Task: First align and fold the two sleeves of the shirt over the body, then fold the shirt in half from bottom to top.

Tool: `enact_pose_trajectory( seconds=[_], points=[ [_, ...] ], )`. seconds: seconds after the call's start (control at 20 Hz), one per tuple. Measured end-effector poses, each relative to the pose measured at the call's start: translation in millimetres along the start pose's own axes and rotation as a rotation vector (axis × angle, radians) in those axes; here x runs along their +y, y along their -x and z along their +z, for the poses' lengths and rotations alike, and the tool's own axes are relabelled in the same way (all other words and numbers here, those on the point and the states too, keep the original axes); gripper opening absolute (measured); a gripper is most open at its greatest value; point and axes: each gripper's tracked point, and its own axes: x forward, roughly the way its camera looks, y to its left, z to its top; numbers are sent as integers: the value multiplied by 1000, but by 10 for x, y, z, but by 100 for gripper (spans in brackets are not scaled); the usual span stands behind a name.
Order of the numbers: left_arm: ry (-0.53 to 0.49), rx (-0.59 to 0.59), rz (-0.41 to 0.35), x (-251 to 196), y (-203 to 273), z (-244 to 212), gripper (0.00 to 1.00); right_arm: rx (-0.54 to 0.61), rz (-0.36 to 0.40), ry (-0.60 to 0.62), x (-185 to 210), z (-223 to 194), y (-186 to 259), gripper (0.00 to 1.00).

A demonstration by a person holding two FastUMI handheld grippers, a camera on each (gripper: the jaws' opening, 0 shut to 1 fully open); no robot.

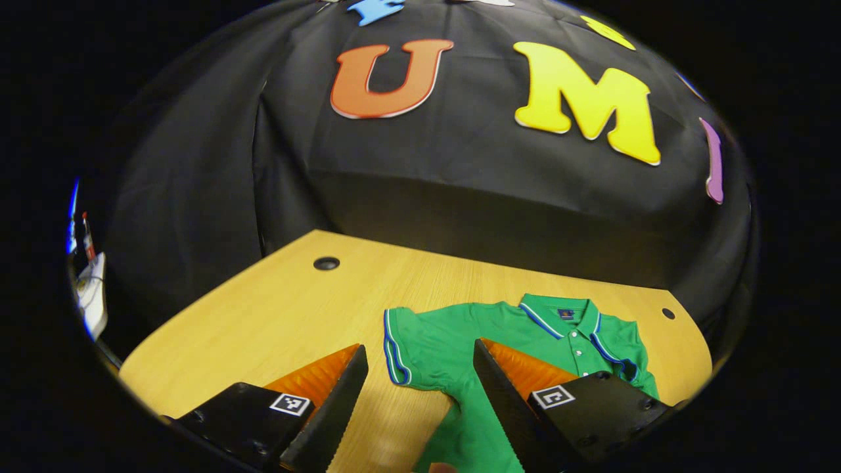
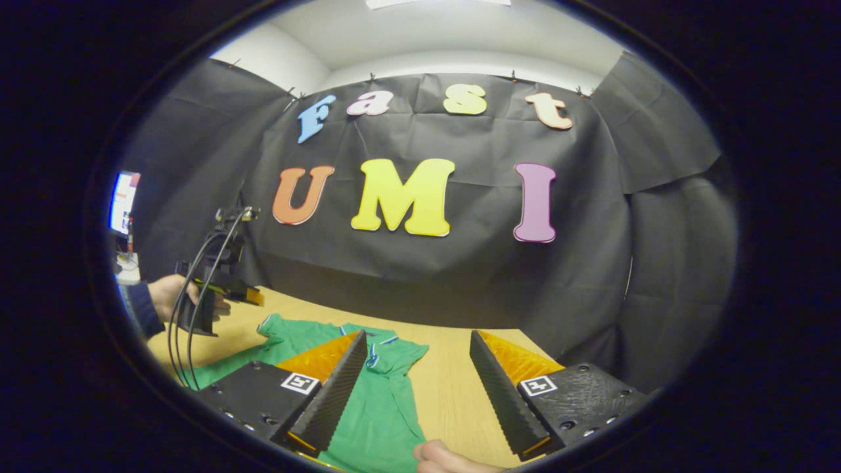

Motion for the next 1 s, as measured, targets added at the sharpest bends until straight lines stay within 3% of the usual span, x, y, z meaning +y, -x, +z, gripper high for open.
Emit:
enact_pose_trajectory(
  seconds=[0.2,0.4,0.5,0.6,0.75,0.8,0.85,0.9,0.95,1.0],
  points=[
    [-41,-14,30,208,-491,6,100,2,-5,-47,-154,-72,-69,95],
    [-57,75,6,190,-761,-250,100,32,-12,-92,-261,-217,-178,95],
    [-23,90,-26,139,-816,-315,95,55,-13,-90,-293,-311,-231,95],
    [-4,113,-10,198,-868,-398,88,73,-4,-91,-277,-381,-272,94],
    [62,120,-11,212,-918,-415,68,91,23,-116,-227,-442,-296,96],
    [97,141,-21,188,-912,-439,62,95,29,-122,-222,-460,-306,93],
    [114,142,-20,190,-903,-430,45,100,30,-125,-227,-471,-311,95],
    [117,143,-23,194,-950,-447,42,103,29,-125,-247,-480,-323,95],
    [112,160,-17,192,-940,-473,27,106,28,-127,-257,-505,-340,95],
    [95,160,-9,201,-949,-475,20,111,29,-132,-263,-508,-347,95]
  ],
)
